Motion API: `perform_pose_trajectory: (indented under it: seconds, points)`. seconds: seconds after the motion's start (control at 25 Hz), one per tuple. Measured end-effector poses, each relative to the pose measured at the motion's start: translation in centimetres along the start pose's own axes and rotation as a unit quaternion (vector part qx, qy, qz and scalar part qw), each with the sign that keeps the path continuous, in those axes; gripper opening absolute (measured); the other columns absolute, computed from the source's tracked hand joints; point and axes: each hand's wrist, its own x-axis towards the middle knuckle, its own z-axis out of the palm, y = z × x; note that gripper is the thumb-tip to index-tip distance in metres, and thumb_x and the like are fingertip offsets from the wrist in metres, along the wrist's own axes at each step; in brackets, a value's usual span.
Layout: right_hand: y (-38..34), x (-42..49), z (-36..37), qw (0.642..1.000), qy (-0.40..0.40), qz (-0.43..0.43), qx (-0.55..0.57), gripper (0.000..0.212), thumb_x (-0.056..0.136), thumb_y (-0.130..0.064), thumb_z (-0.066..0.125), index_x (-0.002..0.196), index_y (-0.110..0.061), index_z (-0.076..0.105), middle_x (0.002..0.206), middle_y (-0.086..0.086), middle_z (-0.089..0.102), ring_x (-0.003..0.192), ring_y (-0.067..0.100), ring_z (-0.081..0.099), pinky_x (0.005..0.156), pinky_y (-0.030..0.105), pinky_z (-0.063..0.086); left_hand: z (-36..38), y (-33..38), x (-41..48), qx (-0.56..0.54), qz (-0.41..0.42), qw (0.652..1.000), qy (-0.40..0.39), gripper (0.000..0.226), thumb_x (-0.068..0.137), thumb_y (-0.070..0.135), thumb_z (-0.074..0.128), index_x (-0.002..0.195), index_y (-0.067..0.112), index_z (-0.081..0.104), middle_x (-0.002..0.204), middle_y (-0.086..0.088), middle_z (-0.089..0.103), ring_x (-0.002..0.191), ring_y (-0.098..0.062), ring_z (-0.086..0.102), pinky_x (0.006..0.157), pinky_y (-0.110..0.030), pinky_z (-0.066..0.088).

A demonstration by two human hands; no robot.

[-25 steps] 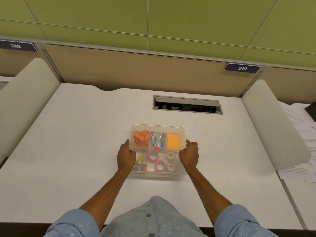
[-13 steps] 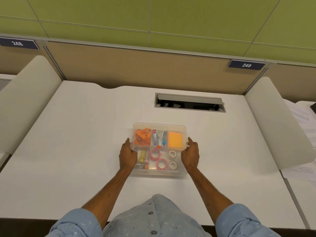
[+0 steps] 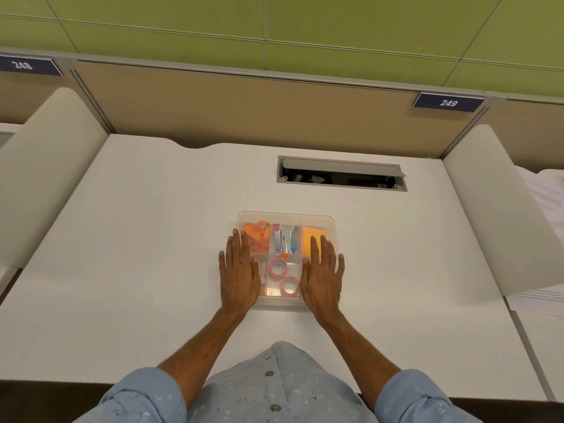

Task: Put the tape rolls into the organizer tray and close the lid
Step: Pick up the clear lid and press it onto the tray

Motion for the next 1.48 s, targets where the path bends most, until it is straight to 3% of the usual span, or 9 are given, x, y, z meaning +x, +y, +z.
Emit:
perform_pose_trajectory:
  seconds: [0.08, 0.32, 0.48, 0.64, 0.84, 1.04, 1.24, 1.48]
  points:
    - [0.6, 0.1, 0.9, 0.999, -0.023, -0.010, -0.046, 0.070, 0.112, -0.056, 0.018, 0.171, -0.026, -0.006, 0.179, 0.004, -0.014, 0.169, 0.025, -0.010, 0.137, 0.053, -0.002, 0.7, -0.4, -0.1, 0.051, 0.041, 0.998, -0.009, 0.100, 0.093, 0.065, -0.024, 0.167, 0.008, 0.013, 0.177, -0.015, 0.010, 0.166, -0.033, 0.012, 0.137, -0.054, 0.012]
    - [0.9, 0.7, 1.4, 0.999, -0.033, 0.039, 0.004, 0.079, 0.113, -0.055, 0.022, 0.171, -0.012, -0.009, 0.178, 0.017, -0.015, 0.169, 0.032, -0.008, 0.139, 0.049, 0.006, 2.4, -0.8, 0.6, 0.059, -0.010, 0.997, -0.054, 0.075, 0.110, 0.046, 0.026, 0.167, 0.003, 0.005, 0.178, -0.018, 0.006, 0.167, -0.030, 0.006, 0.138, -0.045, 0.011]
    - [1.1, 0.8, 1.3, 0.998, -0.037, 0.042, 0.038, 0.081, 0.113, -0.055, 0.027, 0.170, -0.011, -0.009, 0.178, 0.015, -0.016, 0.169, 0.030, -0.009, 0.139, 0.048, 0.004, 2.2, -0.9, 0.9, 0.022, -0.003, 0.998, -0.058, 0.074, 0.111, 0.040, 0.040, 0.167, 0.003, 0.009, 0.178, -0.018, 0.012, 0.166, -0.031, 0.011, 0.138, -0.048, 0.014]
    - [1.0, 0.8, 0.8, 0.998, -0.049, 0.033, 0.008, 0.078, 0.112, -0.056, 0.025, 0.171, -0.017, -0.009, 0.178, 0.015, -0.017, 0.168, 0.031, -0.011, 0.137, 0.054, 0.000, 1.7, -0.7, 0.6, -0.002, 0.007, 0.999, -0.035, 0.069, 0.109, 0.046, 0.019, 0.166, 0.007, 0.017, 0.177, -0.017, 0.016, 0.165, -0.034, 0.016, 0.138, -0.052, 0.013]
    - [1.7, 2.1, -0.8, 0.999, -0.039, 0.023, -0.018, 0.070, 0.114, -0.052, 0.021, 0.172, -0.021, -0.002, 0.179, 0.011, -0.011, 0.169, 0.030, -0.009, 0.136, 0.058, -0.003, 0.7, 0.5, 2.7, 0.016, 0.019, 1.000, -0.001, 0.066, 0.111, 0.042, 0.034, 0.168, 0.014, 0.015, 0.178, -0.015, 0.009, 0.166, -0.033, 0.010, 0.137, -0.055, 0.010]
    - [1.3, 6.2, -2.7, 0.999, -0.040, -0.028, -0.002, 0.065, 0.116, -0.044, 0.024, 0.172, -0.022, 0.001, 0.180, 0.007, -0.011, 0.169, 0.026, -0.006, 0.137, 0.055, 0.001, -0.1, 1.6, 6.6, 0.074, 0.024, 0.997, -0.029, 0.064, 0.113, 0.046, 0.030, 0.169, 0.026, 0.005, 0.180, -0.009, -0.003, 0.167, -0.027, -0.002, 0.137, -0.053, 0.004]
    - [0.7, 8.7, -2.5, 0.999, -0.052, -0.010, -0.014, 0.065, 0.115, -0.049, 0.022, 0.172, -0.028, -0.002, 0.180, 0.004, -0.012, 0.169, 0.028, -0.009, 0.137, 0.058, 0.002, 0.4, 0.9, 8.6, 0.100, 0.011, 0.993, -0.061, 0.064, 0.113, 0.049, 0.027, 0.169, 0.031, 0.000, 0.180, -0.007, -0.009, 0.167, -0.027, -0.007, 0.137, -0.053, 0.001]
    - [1.0, 9.3, -0.5, 1.000, -0.028, 0.008, 0.001, 0.065, 0.115, -0.052, 0.024, 0.172, -0.030, 0.001, 0.180, 0.000, -0.010, 0.169, 0.027, -0.006, 0.136, 0.057, 0.016, 1.9, 0.4, 9.0, 0.056, 0.004, 0.997, -0.049, 0.063, 0.113, 0.048, 0.030, 0.169, 0.032, 0.005, 0.181, -0.004, -0.002, 0.167, -0.025, -0.001, 0.137, -0.055, 0.011]
